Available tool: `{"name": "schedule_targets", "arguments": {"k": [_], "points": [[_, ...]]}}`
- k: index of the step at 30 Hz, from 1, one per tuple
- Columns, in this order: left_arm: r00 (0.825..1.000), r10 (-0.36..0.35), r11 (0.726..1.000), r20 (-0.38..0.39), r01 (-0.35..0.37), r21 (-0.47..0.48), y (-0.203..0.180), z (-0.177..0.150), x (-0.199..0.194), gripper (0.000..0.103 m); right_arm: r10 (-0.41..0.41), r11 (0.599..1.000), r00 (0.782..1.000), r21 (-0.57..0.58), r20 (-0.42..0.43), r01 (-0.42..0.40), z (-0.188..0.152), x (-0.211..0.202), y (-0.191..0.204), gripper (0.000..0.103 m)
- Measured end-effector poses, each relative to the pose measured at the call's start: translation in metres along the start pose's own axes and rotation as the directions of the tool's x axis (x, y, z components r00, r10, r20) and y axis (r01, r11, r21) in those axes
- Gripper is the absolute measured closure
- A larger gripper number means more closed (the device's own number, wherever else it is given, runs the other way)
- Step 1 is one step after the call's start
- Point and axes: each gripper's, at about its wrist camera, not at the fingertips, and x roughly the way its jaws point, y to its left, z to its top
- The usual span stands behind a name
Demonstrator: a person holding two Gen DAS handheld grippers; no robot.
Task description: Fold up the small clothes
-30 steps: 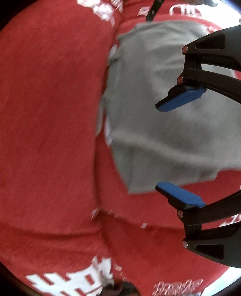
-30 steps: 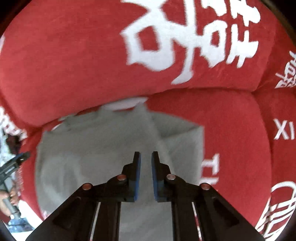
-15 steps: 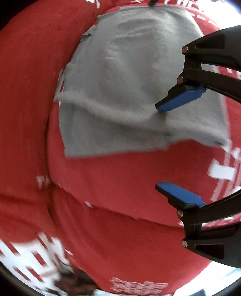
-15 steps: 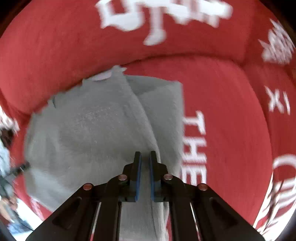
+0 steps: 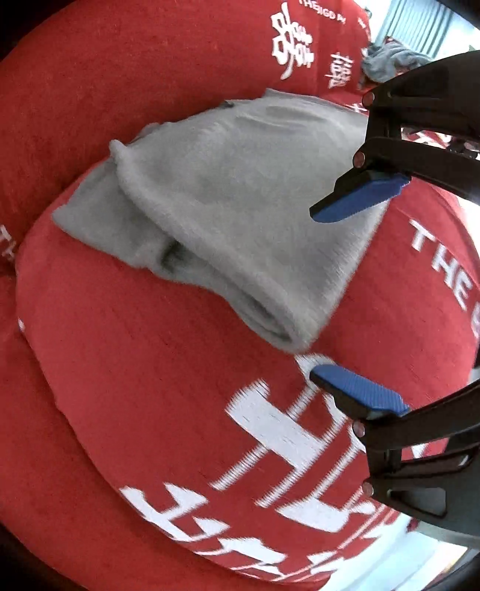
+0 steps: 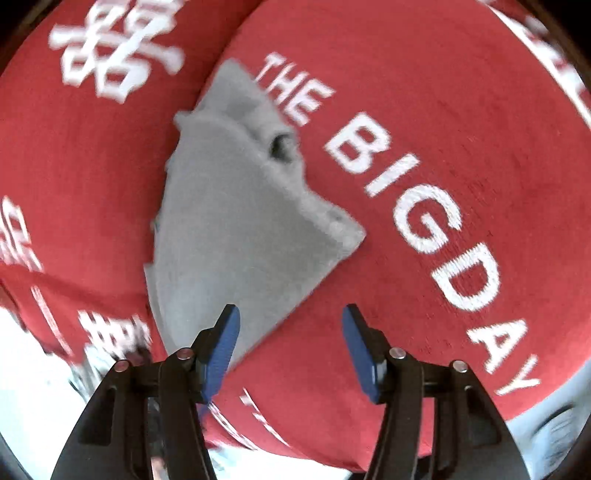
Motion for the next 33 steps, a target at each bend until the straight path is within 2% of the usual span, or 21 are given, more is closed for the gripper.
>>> {"name": "schedule_targets", "arguments": {"k": [1, 2, 4, 5, 7, 9, 11, 12, 14, 16, 18, 21, 26, 30, 31, 32, 33], "points": [[1.0, 0.002, 1.0, 0.022, -0.002, 0.008, -0.004, 0.002, 0.0, 0.031, 0.015, 1.0, 1.0, 0.023, 0.015, -0.015, 0.003, -0.004, -0.003, 0.041], [0.999, 0.015, 1.0, 0.041, -0.016, 0.019, -0.009, 0.003, 0.0, 0.056, 0.029, 0.999, 0.999, 0.043, 0.028, -0.03, 0.007, -0.004, -0.003, 0.044], [0.996, 0.07, 0.995, 0.049, -0.073, 0.061, -0.014, 0.004, -0.001, 0.082, 0.0, 0.999, 1.0, 0.039, 0.02, -0.001, 0.016, -0.003, 0.003, 0.082], [0.996, 0.072, 0.993, 0.058, -0.077, 0.085, -0.017, 0.004, -0.005, 0.082, -0.011, 1.0, 1.0, 0.021, 0.016, 0.01, 0.019, -0.003, 0.009, 0.095], [0.991, 0.105, 0.983, 0.082, -0.116, 0.145, -0.019, 0.007, -0.011, 0.082, -0.032, 0.997, 0.999, -0.067, 0.015, 0.033, 0.02, -0.012, 0.022, 0.095], [0.981, 0.159, 0.96, 0.112, -0.18, 0.216, -0.018, 0.002, -0.015, 0.082, -0.076, 0.984, 0.997, -0.158, 0.02, 0.078, 0.017, -0.018, 0.03, 0.096], [0.97, 0.213, 0.938, 0.118, -0.237, 0.254, -0.012, -0.003, -0.008, 0.082, -0.125, 0.976, 0.992, -0.179, 0.021, 0.126, 0.017, -0.013, 0.025, 0.096], [0.97, 0.214, 0.938, 0.115, -0.237, 0.254, -0.007, -0.003, -0.007, 0.082, -0.164, 0.97, 0.986, -0.179, 0.016, 0.164, 0.017, -0.007, 0.017, 0.096], [0.973, 0.202, 0.942, 0.114, -0.225, 0.247, -0.002, -0.002, -0.01, 0.082, -0.162, 0.971, 0.987, -0.175, 0.013, 0.162, 0.016, -0.006, 0.008, 0.096], [0.967, 0.223, 0.933, 0.122, -0.249, 0.26, 0.0, -0.003, -0.017, 0.082, -0.179, 0.965, 0.984, -0.19, 0.02, 0.18, 0.013, -0.011, 0.011, 0.095], [0.963, 0.236, 0.924, 0.128, -0.263, 0.277, 0.0, -0.004, -0.023, 0.082, -0.231, 0.945, 0.973, -0.23, 0.028, 0.231, 0.007, -0.017, 0.017, 0.095], [0.944, 0.292, 0.887, 0.154, -0.327, 0.325, -0.001, -0.007, -0.034, 0.082, -0.27, 0.926, 0.962, -0.267, 0.032, 0.268, -0.002, -0.022, 0.028, 0.095], [0.947, 0.288, 0.853, 0.144, -0.322, 0.412, -0.013, -0.013, -0.039, 0.082, -0.287, 0.901, 0.958, -0.335, 0.017, 0.276, -0.028, -0.028, 0.043, 0.095], [0.95, 0.283, 0.832, 0.134, -0.313, 0.459, -0.022, -0.017, -0.039, 0.082, -0.297, 0.872, 0.955, -0.408, -0.002, 0.27, -0.055, -0.01, 0.066, 0.094], [0.95, 0.285, 0.831, 0.125, -0.31, 0.463, -0.021, -0.018, -0.04, 0.071, -0.295, 0.868, 0.956, -0.42, -0.01, 0.264, -0.062, -0.006, 0.071, 0.094], [0.949, 0.289, 0.829, 0.125, -0.313, 0.463, -0.024, -0.017, -0.037, 0.033, -0.292, 0.866, 0.956, -0.43, -0.019, 0.256, -0.067, -0.001, 0.076, 0.094], [0.946, 0.289, 0.828, 0.144, -0.323, 0.458, -0.026, -0.017, -0.038, 0.014, -0.291, 0.863, 0.956, -0.439, -0.032, 0.248, -0.073, 0.006, 0.082, 0.094]]}}
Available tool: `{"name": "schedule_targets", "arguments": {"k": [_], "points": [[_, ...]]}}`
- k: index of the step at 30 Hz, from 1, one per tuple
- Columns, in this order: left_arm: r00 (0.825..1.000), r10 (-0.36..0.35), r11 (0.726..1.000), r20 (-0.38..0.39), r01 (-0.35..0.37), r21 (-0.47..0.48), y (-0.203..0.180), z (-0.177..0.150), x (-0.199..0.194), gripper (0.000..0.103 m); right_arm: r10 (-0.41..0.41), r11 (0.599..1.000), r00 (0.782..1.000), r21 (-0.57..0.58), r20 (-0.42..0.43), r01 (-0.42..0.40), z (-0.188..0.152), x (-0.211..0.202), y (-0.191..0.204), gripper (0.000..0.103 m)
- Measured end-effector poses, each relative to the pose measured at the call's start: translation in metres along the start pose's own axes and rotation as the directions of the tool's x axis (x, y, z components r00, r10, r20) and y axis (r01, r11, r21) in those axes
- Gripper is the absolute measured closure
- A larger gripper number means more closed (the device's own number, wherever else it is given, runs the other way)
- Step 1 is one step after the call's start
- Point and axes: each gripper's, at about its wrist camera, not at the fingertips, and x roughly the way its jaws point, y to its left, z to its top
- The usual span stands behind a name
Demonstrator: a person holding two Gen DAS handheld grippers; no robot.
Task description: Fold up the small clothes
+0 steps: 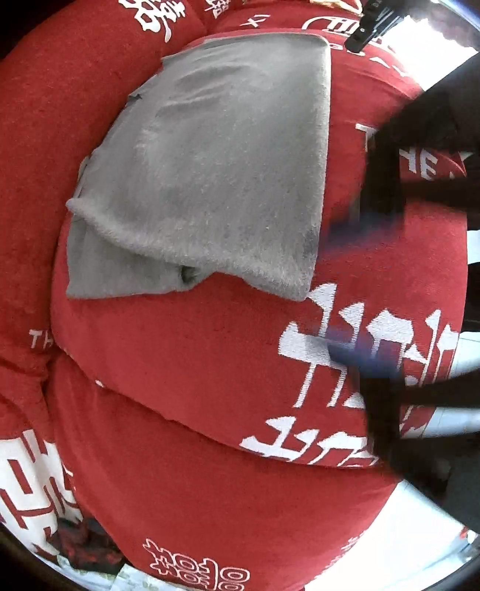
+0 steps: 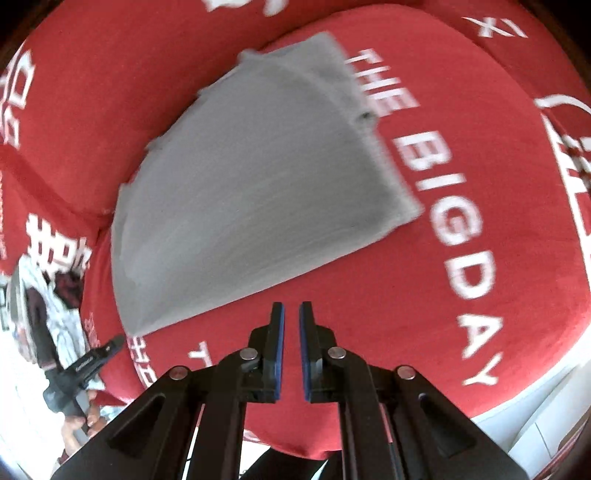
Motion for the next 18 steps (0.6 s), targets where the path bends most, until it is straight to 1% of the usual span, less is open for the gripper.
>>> {"name": "schedule_targets", "arguments": {"k": [1, 2, 5, 6, 7, 9, 10, 14, 16, 18], "points": [[0.999, 0.013, 1.0, 0.036, -0.012, -0.002, 0.001, -0.001, -0.005, 0.003, 0.006, 1.0, 1.0, -0.009, -0.008, -0.006, -0.001, 0.004, 0.008, 0.094], [0.998, 0.014, 1.0, 0.053, -0.015, 0.006, 0.001, -0.001, -0.009, 0.003, 0.014, 1.0, 1.0, -0.019, -0.018, -0.015, -0.004, 0.009, 0.017, 0.094], [0.999, 0.009, 1.0, 0.049, -0.01, 0.02, 0.004, 0.001, -0.01, 0.003, 0.039, 0.998, 0.998, -0.037, -0.043, -0.041, -0.01, 0.02, 0.037, 0.094], [0.999, 0.005, 1.0, 0.048, -0.006, 0.018, 0.007, 0.002, -0.01, 0.003, 0.052, 0.998, 0.997, -0.044, -0.061, -0.054, -0.013, 0.027, 0.046, 0.092], [0.999, 0.0, 1.0, 0.048, -0.001, 0.012, 0.011, 0.003, -0.009, 0.003, 0.057, 0.997, 0.996, -0.049, -0.071, -0.061, -0.015, 0.029, 0.051, 0.089], [0.999, -0.007, 1.0, 0.045, 0.007, -0.009, 0.02, 0.009, -0.006, 0.003, 0.07, 0.994, 0.994, -0.076, -0.086, -0.077, -0.018, 0.038, 0.069, 0.073], [0.999, -0.009, 1.0, 0.044, 0.01, -0.025, 0.026, 0.011, -0.006, 0.003, 0.077, 0.991, 0.993, -0.098, -0.09, -0.086, -0.02, 0.04, 0.077, 0.071], [0.998, 0.014, 0.997, 0.063, -0.009, -0.077, 0.05, 0.016, -0.006, 0.003, 0.108, 0.967, 0.989, -0.219, -0.099, -0.127, -0.012, 0.061, 0.135, 0.071], [0.996, 0.034, 0.996, 0.084, -0.027, -0.09, 0.061, 0.018, -0.007, 0.003, 0.116, 0.952, 0.989, -0.273, -0.093, -0.137, 0.0, 0.073, 0.165, 0.071], [0.995, 0.034, 0.995, 0.093, -0.025, -0.095, 0.071, 0.021, -0.007, 0.003, 0.113, 0.929, 0.991, -0.347, -0.065, -0.129, 0.015, 0.087, 0.202, 0.074]]}}
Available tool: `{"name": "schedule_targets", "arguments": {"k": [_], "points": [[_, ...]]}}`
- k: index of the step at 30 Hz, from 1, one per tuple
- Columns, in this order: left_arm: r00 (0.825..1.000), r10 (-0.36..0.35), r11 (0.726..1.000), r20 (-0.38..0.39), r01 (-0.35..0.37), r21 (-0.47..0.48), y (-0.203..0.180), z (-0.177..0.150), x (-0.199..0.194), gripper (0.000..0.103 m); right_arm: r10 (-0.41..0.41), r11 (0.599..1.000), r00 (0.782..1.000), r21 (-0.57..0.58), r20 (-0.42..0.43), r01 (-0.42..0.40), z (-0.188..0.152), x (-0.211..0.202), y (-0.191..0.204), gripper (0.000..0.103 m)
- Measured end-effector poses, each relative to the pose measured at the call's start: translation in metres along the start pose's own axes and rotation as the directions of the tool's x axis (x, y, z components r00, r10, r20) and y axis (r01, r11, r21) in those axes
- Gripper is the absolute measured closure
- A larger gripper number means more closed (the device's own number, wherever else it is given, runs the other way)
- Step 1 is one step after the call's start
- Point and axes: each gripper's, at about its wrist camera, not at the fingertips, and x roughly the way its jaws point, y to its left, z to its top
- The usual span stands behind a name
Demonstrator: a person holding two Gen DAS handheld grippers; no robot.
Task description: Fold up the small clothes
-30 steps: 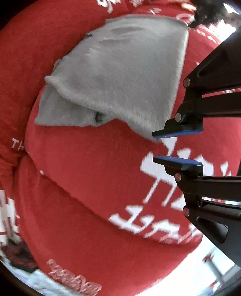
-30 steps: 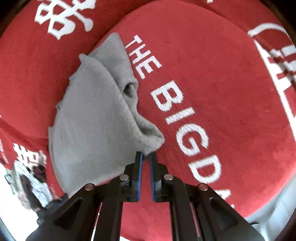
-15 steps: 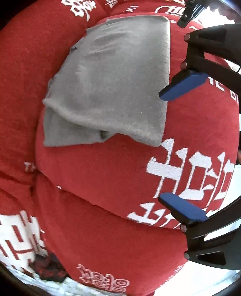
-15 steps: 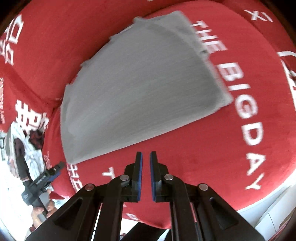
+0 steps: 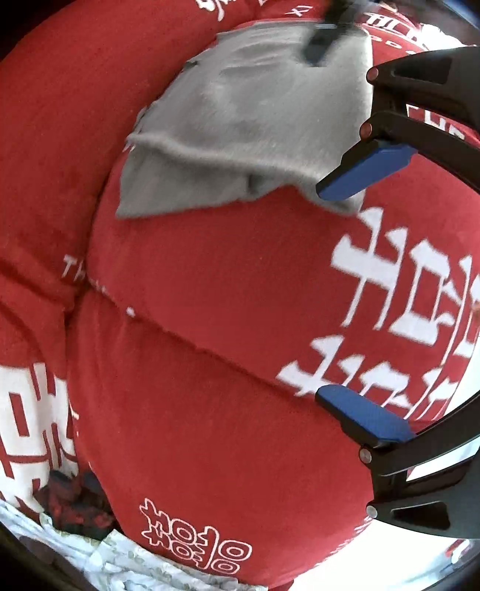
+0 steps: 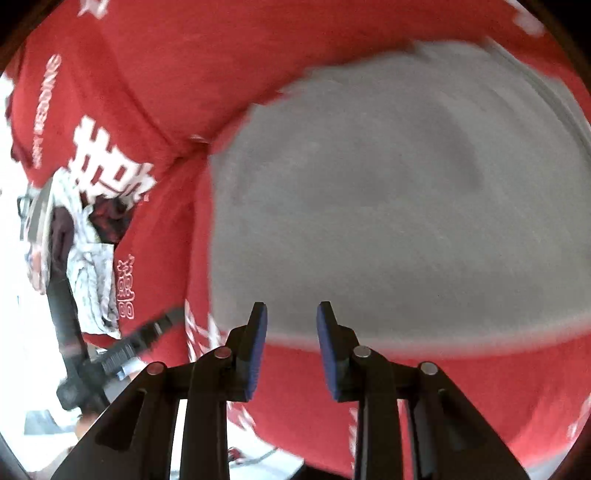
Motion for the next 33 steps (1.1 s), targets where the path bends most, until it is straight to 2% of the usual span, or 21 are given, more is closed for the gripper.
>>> {"name": "schedule_targets", "arguments": {"k": [1, 3, 8, 10, 12, 15, 17, 22, 24, 25, 33], "points": [[1.0, -0.004, 1.0, 0.003, 0.004, -0.003, 0.004, 0.001, 0.0, 0.003, -0.01, 1.0, 1.0, -0.029, 0.009, 0.011, 0.013, 0.009, 0.011, 0.074], [1.0, -0.024, 1.0, 0.004, 0.024, -0.007, 0.015, 0.004, 0.002, 0.003, -0.03, 0.998, 0.999, -0.059, 0.021, 0.031, 0.043, 0.034, 0.028, 0.083], [0.999, 0.029, 1.0, 0.028, -0.029, 0.001, 0.034, 0.01, 0.005, 0.003, -0.084, 0.992, 0.996, -0.089, 0.015, 0.085, 0.081, 0.086, 0.046, 0.083], [0.999, 0.04, 0.999, 0.024, -0.041, 0.013, 0.038, 0.011, 0.009, 0.003, -0.102, 0.987, 0.994, -0.124, -0.024, 0.098, 0.08, 0.108, 0.055, 0.083], [0.999, 0.032, 0.999, 0.016, -0.033, 0.015, 0.04, 0.014, 0.012, 0.003, -0.111, 0.975, 0.993, -0.194, -0.026, 0.104, 0.07, 0.111, 0.071, 0.083], [1.0, -0.003, 1.0, -0.008, 0.003, 0.01, 0.039, 0.017, 0.017, 0.003, -0.084, 0.963, 0.993, -0.265, -0.085, 0.059, 0.051, 0.109, 0.086, 0.083], [1.0, -0.02, 1.0, -0.021, 0.02, 0.008, 0.036, 0.02, 0.018, 0.003, -0.052, 0.965, 0.992, -0.262, -0.115, 0.021, 0.039, 0.1, 0.087, 0.083], [0.999, -0.044, 0.998, -0.031, 0.045, 0.037, 0.02, 0.024, 0.02, 0.003, 0.061, 0.994, 0.988, -0.08, -0.141, -0.073, 0.01, 0.061, 0.053, 0.081], [0.999, -0.038, 0.997, -0.037, 0.041, 0.061, 0.01, 0.024, 0.021, 0.003, 0.078, 0.997, 0.988, 0.001, -0.135, -0.078, -0.003, 0.049, 0.033, 0.071], [0.999, -0.037, 0.997, -0.039, 0.04, 0.071, 0.006, 0.024, 0.021, 0.003, 0.085, 0.996, 0.988, 0.03, -0.132, -0.082, -0.008, 0.045, 0.027, 0.07], [0.997, -0.04, 0.993, -0.059, 0.047, 0.111, -0.016, 0.02, 0.025, 0.003, 0.148, 0.947, 0.987, 0.297, -0.063, -0.123, -0.054, 0.019, -0.04, 0.067]]}}
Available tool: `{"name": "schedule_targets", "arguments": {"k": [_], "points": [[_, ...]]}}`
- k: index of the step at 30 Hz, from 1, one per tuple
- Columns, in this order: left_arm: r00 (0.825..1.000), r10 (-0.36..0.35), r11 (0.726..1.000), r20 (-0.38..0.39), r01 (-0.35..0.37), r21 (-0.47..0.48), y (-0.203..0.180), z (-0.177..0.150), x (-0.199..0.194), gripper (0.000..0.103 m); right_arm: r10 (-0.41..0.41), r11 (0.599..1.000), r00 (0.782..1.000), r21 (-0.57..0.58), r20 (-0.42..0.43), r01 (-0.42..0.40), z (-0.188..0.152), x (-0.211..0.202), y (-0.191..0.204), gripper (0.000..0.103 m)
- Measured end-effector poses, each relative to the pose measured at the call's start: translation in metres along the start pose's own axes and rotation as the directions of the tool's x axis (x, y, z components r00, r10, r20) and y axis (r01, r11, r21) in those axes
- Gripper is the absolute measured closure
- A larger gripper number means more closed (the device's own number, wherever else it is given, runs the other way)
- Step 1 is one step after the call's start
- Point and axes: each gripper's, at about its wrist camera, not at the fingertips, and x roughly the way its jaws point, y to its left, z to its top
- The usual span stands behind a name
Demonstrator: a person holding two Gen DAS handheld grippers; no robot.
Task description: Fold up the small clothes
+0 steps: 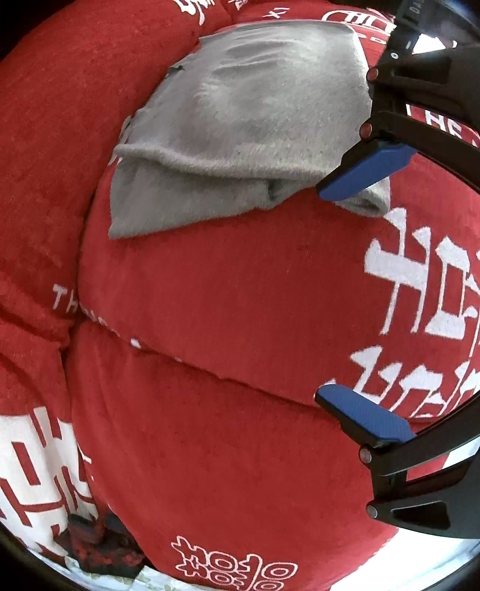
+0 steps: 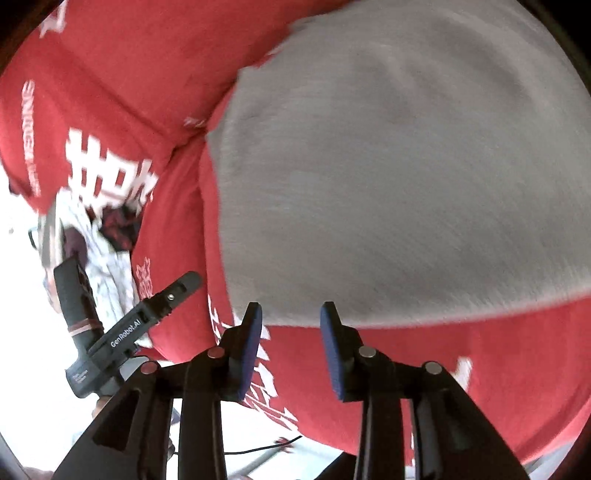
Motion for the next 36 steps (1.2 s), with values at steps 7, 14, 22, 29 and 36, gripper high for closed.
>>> {"name": "schedule_targets", "arguments": {"k": [7, 14, 22, 29, 36], "points": [[1.0, 0.011, 0.999, -0.016, -0.01, 0.038, -0.013, -0.001, 0.004, 0.003, 0.039, 0.996, 0.999, 0.08, -0.008, -0.039, -0.018, -0.004, -0.027, 0.066], [0.999, 0.02, 0.998, -0.027, -0.018, 0.065, -0.023, -0.002, 0.008, 0.003, 0.094, 0.988, 0.996, 0.127, -0.011, -0.091, -0.027, 0.004, -0.034, 0.064], [0.999, -0.027, 0.998, -0.035, 0.028, 0.049, -0.024, 0.003, 0.013, 0.003, 0.11, 0.979, 0.994, 0.167, 0.029, -0.113, -0.029, 0.007, -0.041, 0.057], [0.991, -0.131, 0.991, -0.03, 0.13, -0.037, -0.001, 0.015, 0.012, 0.003, 0.17, 0.957, 0.982, 0.222, 0.086, -0.185, -0.025, 0.007, -0.048, 0.048], [0.968, -0.24, 0.97, -0.068, 0.237, -0.058, 0.004, 0.019, 0.02, 0.003, 0.232, 0.924, 0.96, 0.273, 0.157, -0.268, -0.017, 0.011, -0.052, 0.048]]}}
